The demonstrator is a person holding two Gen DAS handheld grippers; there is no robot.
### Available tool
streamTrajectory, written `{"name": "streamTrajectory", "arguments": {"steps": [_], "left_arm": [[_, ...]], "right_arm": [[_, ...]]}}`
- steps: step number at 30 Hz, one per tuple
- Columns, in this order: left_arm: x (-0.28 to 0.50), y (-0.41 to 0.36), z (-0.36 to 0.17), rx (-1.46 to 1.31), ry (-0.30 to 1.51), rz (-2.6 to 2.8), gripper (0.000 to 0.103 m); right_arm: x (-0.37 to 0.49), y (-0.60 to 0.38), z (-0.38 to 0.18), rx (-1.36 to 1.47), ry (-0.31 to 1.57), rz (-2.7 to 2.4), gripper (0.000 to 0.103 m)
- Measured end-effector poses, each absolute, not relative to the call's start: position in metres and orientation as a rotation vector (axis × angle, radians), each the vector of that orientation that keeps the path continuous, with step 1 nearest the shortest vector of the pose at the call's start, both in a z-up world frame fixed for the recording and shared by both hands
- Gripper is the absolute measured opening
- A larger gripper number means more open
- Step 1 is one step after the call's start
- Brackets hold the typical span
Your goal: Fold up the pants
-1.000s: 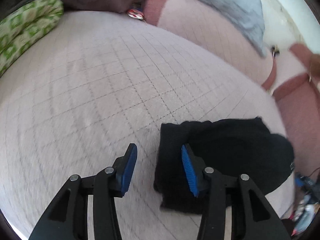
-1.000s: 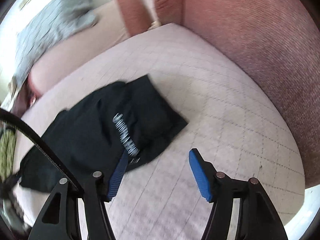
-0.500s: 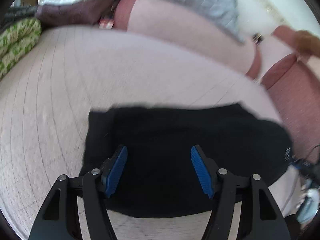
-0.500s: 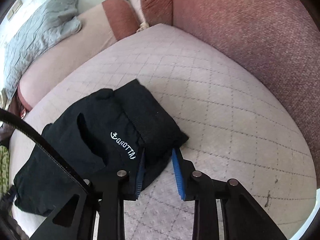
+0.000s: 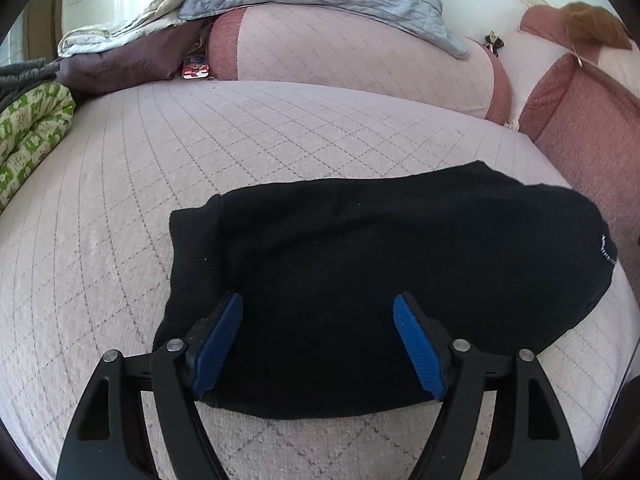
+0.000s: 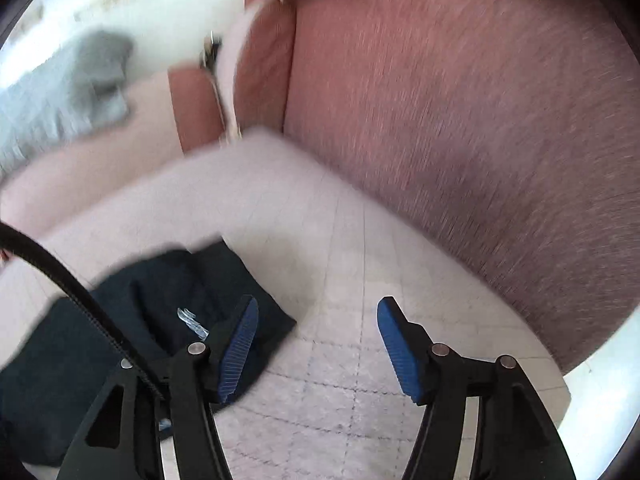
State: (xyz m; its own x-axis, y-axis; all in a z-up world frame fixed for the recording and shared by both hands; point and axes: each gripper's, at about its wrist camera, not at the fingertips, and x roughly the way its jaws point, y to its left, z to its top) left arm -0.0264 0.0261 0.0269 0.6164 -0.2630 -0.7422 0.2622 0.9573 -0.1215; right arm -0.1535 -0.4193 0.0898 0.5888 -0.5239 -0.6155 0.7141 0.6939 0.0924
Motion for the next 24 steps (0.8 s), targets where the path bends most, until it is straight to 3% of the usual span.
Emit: {"name": "streamTrajectory", "arguments": {"steps": [3,9,13,21,22,23,24], "left_arm": [[-0.032,0.027,0.034,-0.06,0.836,-0.329,0.077],[-0.045,0.003,0.04,-0.006,0.8,-0.41,0.077],[-0.044,-0.002,0.044,-0.01,0.798,-0.43,0.077],[-0.018,0.006,0.038,-0.139,0.882,-0.447,0.077],[-0.017,0.006,0.039,-0.146,0.883,-0.445,0.077],[-0.015,0.007,0.039,-0.152,0.884,-0.445,0.077],[-0.014,0.007,0.04,-0.164,0.884,-0.445,0.077]], "right_arm": [[-0.14,-0.389,0.107,0.299,0.592,-0.58,0.068],[-0.023,-0.331,0.099,0.303,0.835,-0.051,0.068],[0.063,-0.3,0.085,0.159,0.961,0.023,0.068],[0.14,-0.269,0.037,0.029,1.121,0.087,0.069],[0.139,-0.261,0.036,-0.027,1.115,0.088,0.061],[0.137,-0.255,0.036,-0.054,1.109,0.105,0.036],[0.135,-0.251,0.038,-0.076,1.108,0.1,0.027]]}}
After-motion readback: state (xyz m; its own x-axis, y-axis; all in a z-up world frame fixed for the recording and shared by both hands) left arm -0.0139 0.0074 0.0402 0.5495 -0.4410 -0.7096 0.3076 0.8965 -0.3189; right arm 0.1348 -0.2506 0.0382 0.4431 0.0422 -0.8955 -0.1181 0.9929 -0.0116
